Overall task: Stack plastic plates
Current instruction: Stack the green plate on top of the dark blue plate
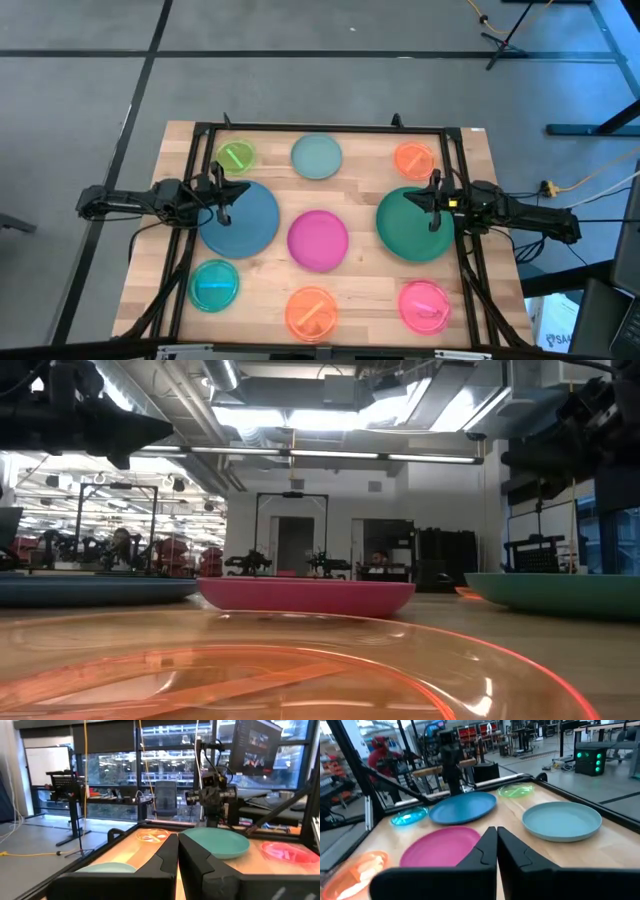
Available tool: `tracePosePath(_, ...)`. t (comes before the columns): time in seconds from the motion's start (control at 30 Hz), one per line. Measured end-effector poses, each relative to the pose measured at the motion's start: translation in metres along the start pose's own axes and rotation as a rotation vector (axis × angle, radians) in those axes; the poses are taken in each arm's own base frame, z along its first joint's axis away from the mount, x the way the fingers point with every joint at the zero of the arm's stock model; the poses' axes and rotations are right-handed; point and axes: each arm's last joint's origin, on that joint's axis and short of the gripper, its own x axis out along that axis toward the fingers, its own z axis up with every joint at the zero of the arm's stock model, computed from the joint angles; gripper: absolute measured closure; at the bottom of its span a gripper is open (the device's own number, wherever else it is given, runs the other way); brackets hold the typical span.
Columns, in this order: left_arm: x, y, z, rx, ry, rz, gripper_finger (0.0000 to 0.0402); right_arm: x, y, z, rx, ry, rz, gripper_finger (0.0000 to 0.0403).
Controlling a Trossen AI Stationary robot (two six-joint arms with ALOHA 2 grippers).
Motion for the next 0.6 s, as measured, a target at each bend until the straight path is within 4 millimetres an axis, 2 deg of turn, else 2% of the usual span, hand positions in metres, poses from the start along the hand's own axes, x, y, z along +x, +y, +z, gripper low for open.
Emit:
tracePosePath(0.3,0.013,-0.003,-0.001,0.011,0.006,-0.03,0.0396,0.006,-0.001,-0.001,0.003,0.019,-0.027,0.0402)
tracePosePath(0.5,0.021,-0.008,-0.004,-0.002,0.021,-0.076,0.0396,0.025,0.0,-0.002,-0.01,0.072,-0.015,0.0402)
tracePosePath(0.6,0.024,-0.011,-0.01,-0.063,0.077,-0.12,0.0396,0.036,0.001,0.0,-0.043,0.159,-0.017,0.0402)
